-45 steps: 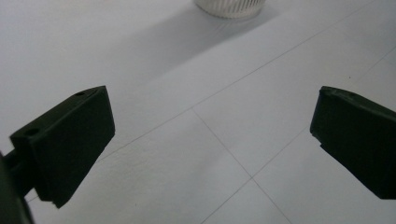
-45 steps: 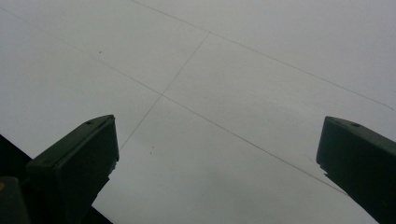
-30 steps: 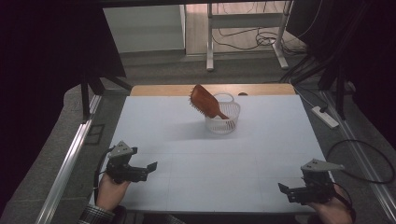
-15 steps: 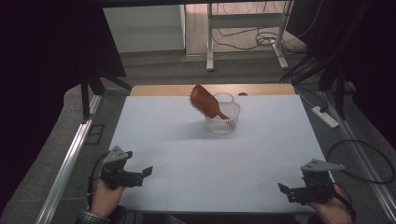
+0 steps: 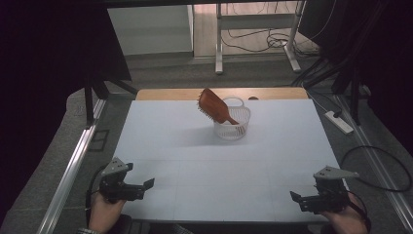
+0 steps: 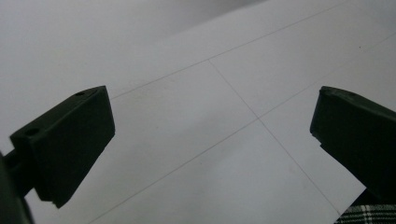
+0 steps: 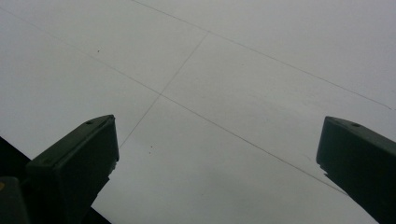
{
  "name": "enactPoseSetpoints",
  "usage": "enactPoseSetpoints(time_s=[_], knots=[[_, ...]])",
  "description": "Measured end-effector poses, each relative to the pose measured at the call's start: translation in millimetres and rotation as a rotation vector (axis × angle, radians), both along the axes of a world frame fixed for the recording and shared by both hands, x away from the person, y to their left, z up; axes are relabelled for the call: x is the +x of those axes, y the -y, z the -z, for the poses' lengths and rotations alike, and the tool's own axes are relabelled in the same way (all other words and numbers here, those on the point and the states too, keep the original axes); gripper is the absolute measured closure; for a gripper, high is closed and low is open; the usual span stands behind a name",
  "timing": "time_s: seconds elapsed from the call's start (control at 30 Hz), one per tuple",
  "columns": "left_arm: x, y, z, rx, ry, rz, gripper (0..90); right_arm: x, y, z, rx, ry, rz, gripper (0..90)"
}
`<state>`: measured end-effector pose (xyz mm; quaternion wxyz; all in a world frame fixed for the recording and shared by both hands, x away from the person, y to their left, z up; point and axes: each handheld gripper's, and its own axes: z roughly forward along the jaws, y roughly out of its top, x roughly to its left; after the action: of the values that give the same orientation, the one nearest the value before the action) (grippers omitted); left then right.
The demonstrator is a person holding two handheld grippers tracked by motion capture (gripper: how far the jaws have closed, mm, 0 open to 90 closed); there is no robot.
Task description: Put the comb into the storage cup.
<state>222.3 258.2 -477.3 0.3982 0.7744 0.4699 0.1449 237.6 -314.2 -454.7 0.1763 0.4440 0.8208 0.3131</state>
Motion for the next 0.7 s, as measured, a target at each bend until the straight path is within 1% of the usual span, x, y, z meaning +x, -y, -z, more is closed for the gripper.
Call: enactPoseSetpoints(time_s=[0.2,0.3,0.4,0.7], knots=[[-4.1,-3.7,1.2,-0.01,-0.013,-0.008,0.1,0.1,0.0,0.0,-0.001,0.0,0.001,0.0],[-6.2,-5.1,1.5,-0.009,-0.019,-0.011,0.1,0.1,-0.1,0.0,-0.002,0.0,0.001,0.0],[-8.5,-6.2,1.0,-0.013,-0.017,-0.014,0.2,0.0,-0.1,0.0,-0.002,0.0,0.002,0.0],[-13.5,-6.9,0.1,-0.002,-0.023,-0.018,0.4,0.1,-0.3,-0.1,-0.006,-0.001,0.003,0.0]])
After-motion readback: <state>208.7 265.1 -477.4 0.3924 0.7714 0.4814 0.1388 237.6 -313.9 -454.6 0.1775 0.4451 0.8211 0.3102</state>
